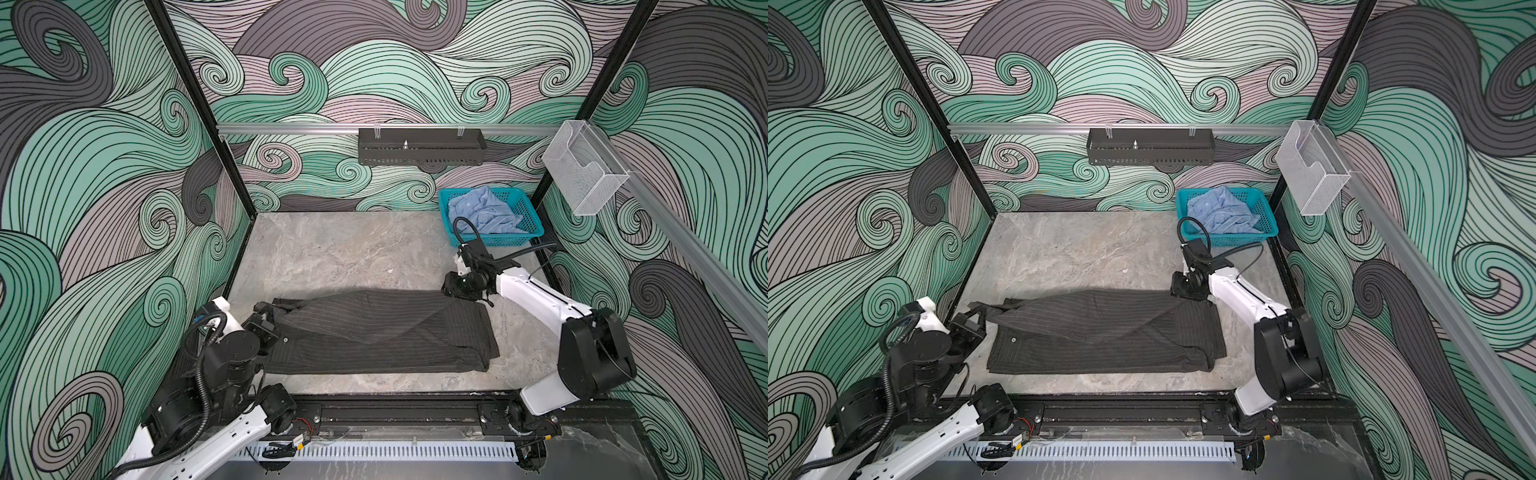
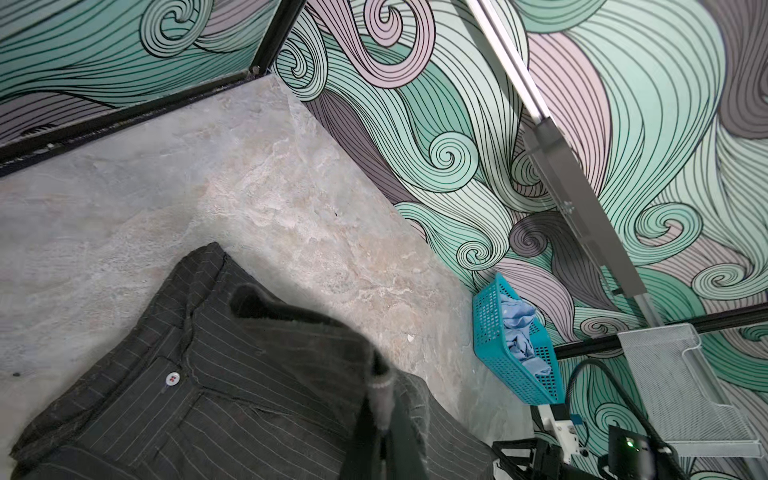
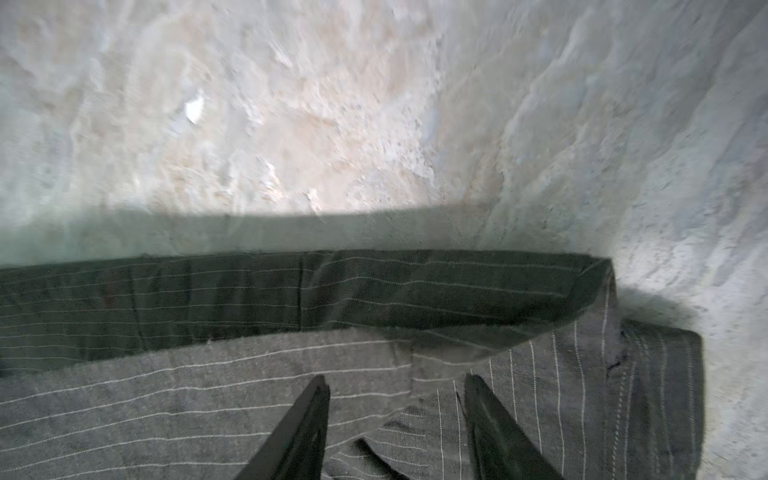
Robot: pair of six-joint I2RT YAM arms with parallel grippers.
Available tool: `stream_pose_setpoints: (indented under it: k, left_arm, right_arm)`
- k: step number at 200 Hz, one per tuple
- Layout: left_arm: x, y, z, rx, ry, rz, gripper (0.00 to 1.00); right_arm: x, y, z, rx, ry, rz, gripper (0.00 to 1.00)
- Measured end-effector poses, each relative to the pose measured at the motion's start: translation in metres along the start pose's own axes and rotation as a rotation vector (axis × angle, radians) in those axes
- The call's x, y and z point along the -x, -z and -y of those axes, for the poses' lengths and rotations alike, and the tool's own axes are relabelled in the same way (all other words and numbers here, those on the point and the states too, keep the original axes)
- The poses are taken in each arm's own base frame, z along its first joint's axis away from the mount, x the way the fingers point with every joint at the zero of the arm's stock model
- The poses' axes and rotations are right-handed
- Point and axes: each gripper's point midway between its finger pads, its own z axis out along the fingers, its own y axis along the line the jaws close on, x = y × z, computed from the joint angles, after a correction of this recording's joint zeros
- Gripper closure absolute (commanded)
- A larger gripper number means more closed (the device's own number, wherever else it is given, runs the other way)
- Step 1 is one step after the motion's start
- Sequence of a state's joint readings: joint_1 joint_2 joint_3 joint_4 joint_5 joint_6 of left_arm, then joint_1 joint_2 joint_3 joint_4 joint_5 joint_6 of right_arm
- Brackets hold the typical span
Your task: Fold and stack the long sleeve shirts
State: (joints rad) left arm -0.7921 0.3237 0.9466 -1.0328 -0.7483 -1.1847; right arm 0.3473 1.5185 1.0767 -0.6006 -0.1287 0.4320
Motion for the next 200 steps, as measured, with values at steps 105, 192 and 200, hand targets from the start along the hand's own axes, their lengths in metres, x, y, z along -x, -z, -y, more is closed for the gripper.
stream_pose_setpoints:
  k: [105,192,200]
  left_arm:
    - [-0.052,-0.045,0.004,0.089,-0.163,-0.087,1.0]
    - [-0.081,-0.062,-0.025,0.122,-0.22,-0.111,0.94]
    - [-0.081,-0.064,-0.028,0.133,-0.22,-0.107,0.92]
  right_arm:
    - [0.005,-0.016,0.002,-0.043,-0.011,-0.065,0.48]
    - [-0.041,-0.039,-0.03,0.014,0.042,-0.198,0.72]
    - [-0.048,-0.043,-0.026,0.008,0.031,-0.222,0.72]
